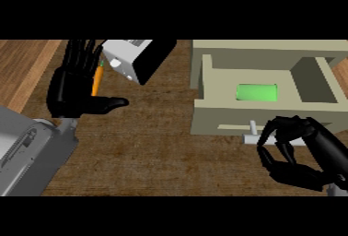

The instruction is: Pick up the cup, place it into the drawer and close the drawer

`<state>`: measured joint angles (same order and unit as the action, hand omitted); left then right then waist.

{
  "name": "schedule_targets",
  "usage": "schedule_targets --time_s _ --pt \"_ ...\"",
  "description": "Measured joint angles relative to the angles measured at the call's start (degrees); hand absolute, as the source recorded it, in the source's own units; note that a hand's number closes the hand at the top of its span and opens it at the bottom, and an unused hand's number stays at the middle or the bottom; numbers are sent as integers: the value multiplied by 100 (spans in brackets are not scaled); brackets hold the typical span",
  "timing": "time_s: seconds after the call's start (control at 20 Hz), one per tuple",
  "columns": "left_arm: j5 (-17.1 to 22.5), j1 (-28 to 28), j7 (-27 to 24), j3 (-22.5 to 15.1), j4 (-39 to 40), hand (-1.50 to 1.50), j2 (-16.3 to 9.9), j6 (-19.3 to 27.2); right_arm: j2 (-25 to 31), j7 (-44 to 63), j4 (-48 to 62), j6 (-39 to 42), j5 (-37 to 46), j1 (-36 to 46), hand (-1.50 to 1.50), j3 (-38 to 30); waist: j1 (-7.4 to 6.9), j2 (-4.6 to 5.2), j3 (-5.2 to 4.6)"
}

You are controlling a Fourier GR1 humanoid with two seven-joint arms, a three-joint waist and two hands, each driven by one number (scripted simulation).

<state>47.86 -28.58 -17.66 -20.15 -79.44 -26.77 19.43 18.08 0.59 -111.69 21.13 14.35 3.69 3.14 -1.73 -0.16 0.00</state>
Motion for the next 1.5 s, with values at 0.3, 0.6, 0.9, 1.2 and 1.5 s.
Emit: schedule_targets --time_s 0.3,0.6,0.9,1.2,1.5 --pt "99 775 -147 351 -303 -150 -395 -573 133 -625 819 -436 1508 182 150 651 21 16 0" --pt "93 1447 -252 721 -509 -150 -532 -1057 -150 -1047 2274 -978 2348 792 -150 891 64 23 1" --pt "77 1859 -342 1139 -429 -150 -570 -1631 -369 -1300 3658 -1357 2965 1370 -150 960 92 27 0" --pt "53 2238 -369 1536 -349 -150 -614 -2218 -569 -1815 5260 -1793 3241 2061 -150 731 85 26 -2" --pt "-138 2270 -393 1663 -247 -150 -408 -2426 -693 -2402 6988 -2091 3226 3148 -150 245 56 15 -18"
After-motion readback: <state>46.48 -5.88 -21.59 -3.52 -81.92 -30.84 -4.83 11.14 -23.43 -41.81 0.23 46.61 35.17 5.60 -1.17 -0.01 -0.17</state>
